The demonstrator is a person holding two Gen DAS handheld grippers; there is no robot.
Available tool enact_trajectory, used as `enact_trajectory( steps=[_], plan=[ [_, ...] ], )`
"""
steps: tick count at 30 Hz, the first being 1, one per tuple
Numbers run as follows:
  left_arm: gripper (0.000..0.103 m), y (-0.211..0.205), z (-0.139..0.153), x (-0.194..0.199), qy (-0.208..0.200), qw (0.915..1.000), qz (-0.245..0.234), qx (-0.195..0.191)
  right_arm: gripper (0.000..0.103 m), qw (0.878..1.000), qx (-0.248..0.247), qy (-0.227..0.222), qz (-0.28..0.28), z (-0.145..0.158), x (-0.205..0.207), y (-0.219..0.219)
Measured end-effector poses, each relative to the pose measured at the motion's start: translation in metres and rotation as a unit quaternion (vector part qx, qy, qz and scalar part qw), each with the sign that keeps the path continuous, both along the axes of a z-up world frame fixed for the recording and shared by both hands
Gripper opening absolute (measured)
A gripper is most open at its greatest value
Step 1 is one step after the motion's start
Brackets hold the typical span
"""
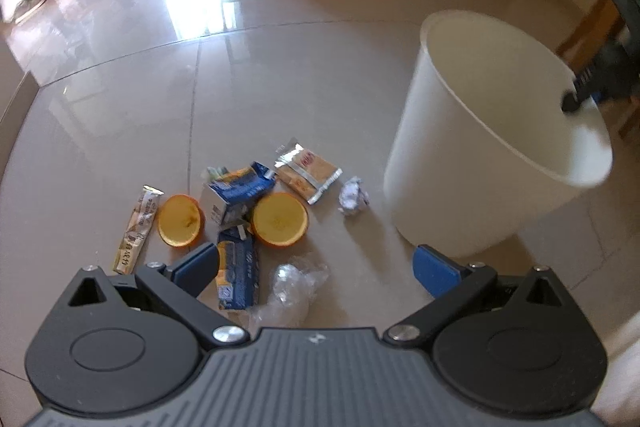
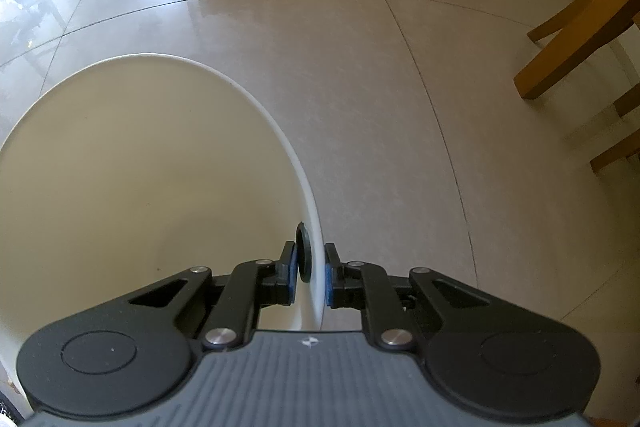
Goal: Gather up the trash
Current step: 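Reach the left gripper down and grasp the clear plastic bag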
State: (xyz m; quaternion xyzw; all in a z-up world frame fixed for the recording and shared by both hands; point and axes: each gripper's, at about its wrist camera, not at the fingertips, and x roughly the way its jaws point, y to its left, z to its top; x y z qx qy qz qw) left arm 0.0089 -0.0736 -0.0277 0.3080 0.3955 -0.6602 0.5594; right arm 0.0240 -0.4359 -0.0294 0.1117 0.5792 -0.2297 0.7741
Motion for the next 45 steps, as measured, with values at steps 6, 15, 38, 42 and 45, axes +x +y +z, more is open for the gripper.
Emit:
enact_trajectory(
  steps=[6,15,38,42,45],
  plan=[
    [0.102,-0.016,0.004,0.042,0.036,0.9983,0.045,-0.008,0.015,1.0,0.0,-0.001,-0.003,0.001,0.001,0.003],
    [0.094,-0.011,-0.077,-0.001,-0.031,0.9934,-0.107,0.028,0.015,1.0,0.003,-0.003,-0.009,0.0,0.002,-0.004],
    [0.073,-0.007,-0.206,-0.051,-0.119,0.9258,-0.359,0.009,0.015,1.0,0.002,-0.006,-0.003,-0.004,-0.002,-0.011],
    [0.072,-0.004,-0.214,-0.054,-0.128,0.9113,-0.391,0.011,0.015,1.0,0.001,-0.006,-0.001,-0.005,-0.002,-0.008],
    [0.067,-0.006,-0.219,-0.054,-0.129,0.9065,-0.402,0.018,0.015,1.0,0.0,-0.006,-0.001,-0.005,-0.002,-0.008]
  ],
)
